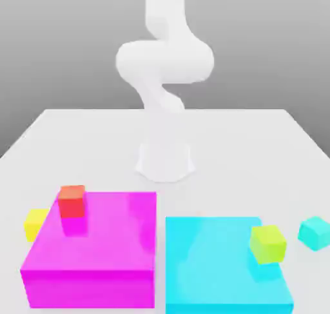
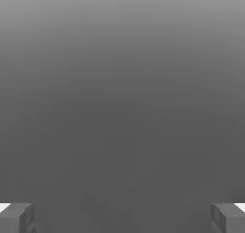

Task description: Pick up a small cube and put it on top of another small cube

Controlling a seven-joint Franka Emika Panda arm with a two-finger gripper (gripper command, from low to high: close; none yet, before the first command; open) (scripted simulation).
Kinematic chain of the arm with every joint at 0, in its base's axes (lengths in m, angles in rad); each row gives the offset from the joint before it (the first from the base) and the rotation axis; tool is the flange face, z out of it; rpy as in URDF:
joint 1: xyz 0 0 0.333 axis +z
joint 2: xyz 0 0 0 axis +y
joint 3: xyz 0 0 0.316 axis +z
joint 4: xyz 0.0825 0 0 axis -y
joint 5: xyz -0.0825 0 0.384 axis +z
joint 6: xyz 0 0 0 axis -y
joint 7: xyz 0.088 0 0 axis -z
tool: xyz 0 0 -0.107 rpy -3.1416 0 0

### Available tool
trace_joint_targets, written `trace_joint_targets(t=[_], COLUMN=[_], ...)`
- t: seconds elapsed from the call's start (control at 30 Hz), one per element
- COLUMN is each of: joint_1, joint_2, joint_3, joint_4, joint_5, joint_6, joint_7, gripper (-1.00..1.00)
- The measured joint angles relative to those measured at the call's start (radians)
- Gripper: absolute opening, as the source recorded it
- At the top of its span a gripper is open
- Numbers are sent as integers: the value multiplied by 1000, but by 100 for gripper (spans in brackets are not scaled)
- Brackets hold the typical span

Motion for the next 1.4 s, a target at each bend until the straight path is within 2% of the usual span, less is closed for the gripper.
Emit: trace_joint_targets(t=[0.27,0.5,0.7,0.9,0.93,1.17,1.37,1.4], joint_1=[-219,-367,-499,-580,-595,-599,-567,-583], joint_2=[297,550,770,989,1018,1023,833,825], joint_3=[-48,-135,-199,-103,-86,-82,-141,-148], joint_4=[-137,-253,-354,-334,-329,-328,-364,-368], joint_5=[-44,-50,49,173,183,182,77,89], joint_6=[167,310,434,601,625,630,478,466], joint_7=[268,473,575,510,502,503,581,562], gripper=[0,0,0,0,-100,-100,-100,-100])
